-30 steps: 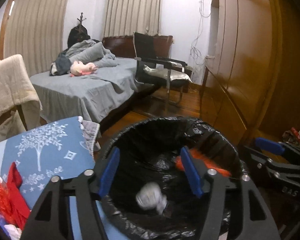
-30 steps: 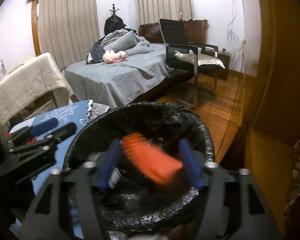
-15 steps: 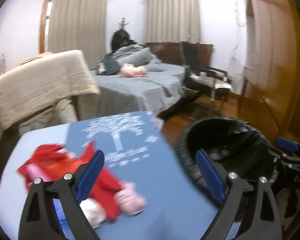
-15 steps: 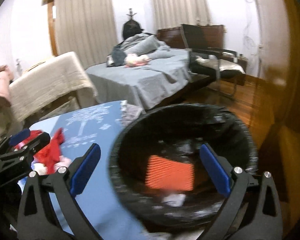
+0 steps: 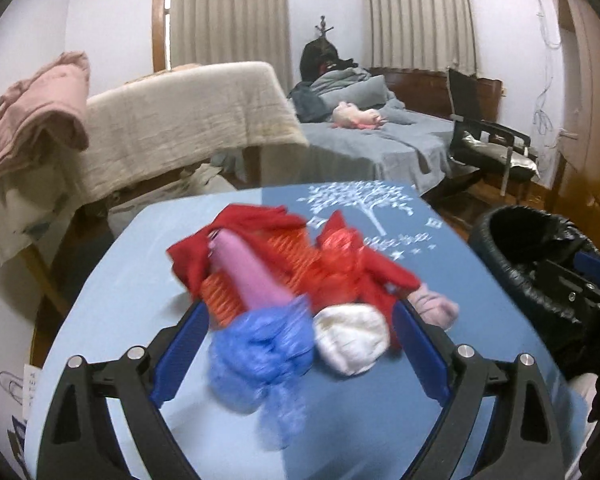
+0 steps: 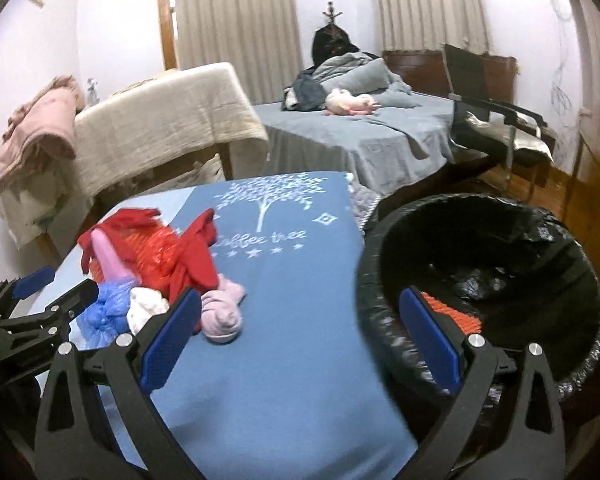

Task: Collect trash
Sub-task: 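Move both tools back to the pile, toward the blue bag and pink sock ball, then grasp the blue plastic bag with the left tool while the right tool grasps the pink sock ball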

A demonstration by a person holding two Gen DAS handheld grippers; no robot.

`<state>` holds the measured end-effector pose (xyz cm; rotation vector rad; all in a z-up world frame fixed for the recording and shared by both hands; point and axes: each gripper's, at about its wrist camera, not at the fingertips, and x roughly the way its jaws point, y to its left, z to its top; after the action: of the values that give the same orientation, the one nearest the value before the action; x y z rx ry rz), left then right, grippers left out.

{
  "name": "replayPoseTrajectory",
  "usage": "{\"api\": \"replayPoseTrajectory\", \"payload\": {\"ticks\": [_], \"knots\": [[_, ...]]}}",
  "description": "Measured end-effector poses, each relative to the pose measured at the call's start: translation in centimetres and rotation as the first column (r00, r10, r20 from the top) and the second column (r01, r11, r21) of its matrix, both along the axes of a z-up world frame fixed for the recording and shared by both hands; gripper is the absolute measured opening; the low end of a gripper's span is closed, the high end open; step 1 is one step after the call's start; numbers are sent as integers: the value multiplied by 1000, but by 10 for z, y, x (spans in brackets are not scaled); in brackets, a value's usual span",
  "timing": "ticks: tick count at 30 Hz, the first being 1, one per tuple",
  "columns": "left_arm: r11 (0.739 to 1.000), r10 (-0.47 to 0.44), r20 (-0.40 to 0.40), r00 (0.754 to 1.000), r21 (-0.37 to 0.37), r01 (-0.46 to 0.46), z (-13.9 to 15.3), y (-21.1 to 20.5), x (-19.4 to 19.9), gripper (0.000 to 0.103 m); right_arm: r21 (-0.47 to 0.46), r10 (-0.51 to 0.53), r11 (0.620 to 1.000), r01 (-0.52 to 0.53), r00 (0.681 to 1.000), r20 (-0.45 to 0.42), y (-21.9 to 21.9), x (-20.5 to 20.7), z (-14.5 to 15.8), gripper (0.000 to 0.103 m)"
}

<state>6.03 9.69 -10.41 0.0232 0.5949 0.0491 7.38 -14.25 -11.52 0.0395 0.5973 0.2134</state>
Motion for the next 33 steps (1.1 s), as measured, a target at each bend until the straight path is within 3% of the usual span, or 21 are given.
{"api": "replayPoseTrajectory", "payload": {"ticks": [9,18,21,23,29,33], "knots": [[999,40,-74,996,-9,-40,-35,22,-4,83,-25,35,999,-35,999,-34,15,3,-18,97],[997,44,-126,991,-50,-51,-45,27,20,80,-51,64,996,-67,997,-51,25,9,-26,97],[997,39,-165,985,-63,-50,-51,28,27,73,-54,66,996,-69,996,-55,26,11,-27,97],[996,36,-184,982,-79,-52,-54,31,30,55,-57,69,996,-72,996,-59,28,12,-28,97],[995,16,-171,985,-90,-32,-53,31,26,42,-59,82,994,-87,993,-85,36,19,-33,97],[994,17,-151,988,-105,-34,-48,32,22,39,-63,97,993,-104,990,-101,46,24,-36,97]]}}
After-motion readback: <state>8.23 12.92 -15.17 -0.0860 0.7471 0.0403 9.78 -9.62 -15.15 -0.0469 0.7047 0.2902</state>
